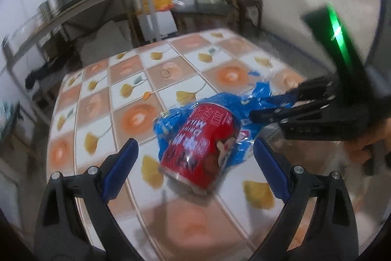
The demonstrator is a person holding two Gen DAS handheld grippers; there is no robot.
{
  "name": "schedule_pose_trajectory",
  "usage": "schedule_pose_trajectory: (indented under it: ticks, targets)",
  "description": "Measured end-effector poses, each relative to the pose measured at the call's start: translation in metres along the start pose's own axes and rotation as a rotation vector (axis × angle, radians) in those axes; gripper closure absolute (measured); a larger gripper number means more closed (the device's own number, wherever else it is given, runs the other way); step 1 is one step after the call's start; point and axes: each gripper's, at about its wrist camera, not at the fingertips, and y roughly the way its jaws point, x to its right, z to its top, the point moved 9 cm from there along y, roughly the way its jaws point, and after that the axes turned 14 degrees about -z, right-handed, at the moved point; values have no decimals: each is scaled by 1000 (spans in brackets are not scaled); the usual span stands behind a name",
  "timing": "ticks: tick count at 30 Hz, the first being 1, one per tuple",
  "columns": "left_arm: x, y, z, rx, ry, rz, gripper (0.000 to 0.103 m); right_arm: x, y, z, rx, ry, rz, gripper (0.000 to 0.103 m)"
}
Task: Collect trash
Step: 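Grasp the blue plastic wrapper with the right tool while the left tool grasps the red milk can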
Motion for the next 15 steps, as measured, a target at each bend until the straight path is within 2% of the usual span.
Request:
schedule_pose_trajectory:
  ticks: [2, 5, 8, 10, 15]
  targets:
    - [1, 18, -1, -56, 59, 30, 12, 0, 3, 0, -6, 6, 9, 88]
    - [-1, 40, -7, -142, 108, 57, 13, 2, 4, 0, -11, 17, 22, 94]
    - [1, 49, -11, -188, 114, 39, 24, 2, 4, -2, -13, 14, 27, 96]
    - [2, 51, -13, -200, 91, 23, 31, 1, 4, -3, -13, 8, 28, 97]
    - [1, 47, -15, -193, 47, 15, 32, 0, 2, -5, -2, 13, 24, 98]
